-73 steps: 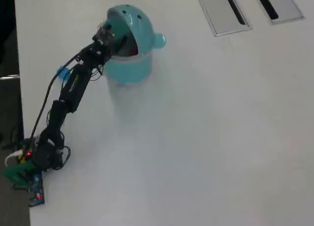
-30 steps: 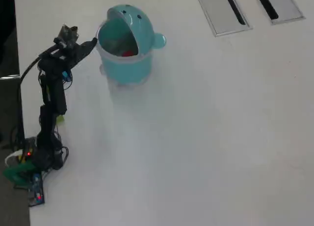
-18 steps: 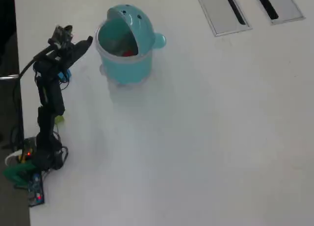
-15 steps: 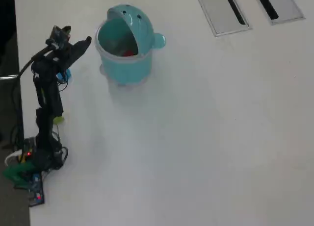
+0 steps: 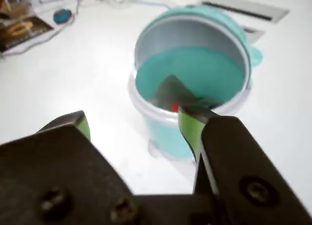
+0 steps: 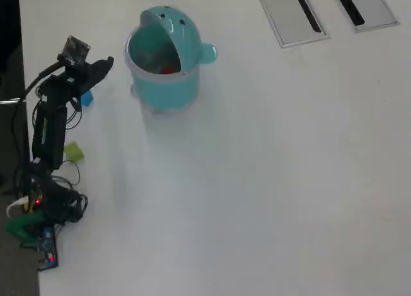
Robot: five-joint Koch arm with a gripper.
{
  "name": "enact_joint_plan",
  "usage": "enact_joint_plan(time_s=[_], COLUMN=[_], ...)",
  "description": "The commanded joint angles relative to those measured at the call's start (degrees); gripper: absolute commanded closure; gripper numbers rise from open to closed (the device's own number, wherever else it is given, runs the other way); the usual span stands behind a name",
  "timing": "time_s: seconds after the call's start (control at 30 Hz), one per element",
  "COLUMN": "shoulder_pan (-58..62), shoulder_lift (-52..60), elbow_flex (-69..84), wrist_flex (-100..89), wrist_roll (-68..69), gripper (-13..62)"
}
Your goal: Grasp RGB lego blocks and put them in the bin one by one.
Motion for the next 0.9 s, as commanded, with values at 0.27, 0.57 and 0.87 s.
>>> enact_joint_plan(time_s=[0.27,0.57,0.87], shoulder_pan=[-4.0,-7.3,-13.0], shoulder_lift=[14.6,17.3,16.4], elbow_flex=[29.3,47.8,58.0], wrist_flex=[-24.2,-37.0,-47.7], wrist_roll=[3.0,3.3,3.3], gripper=[15.5,15.5,15.6])
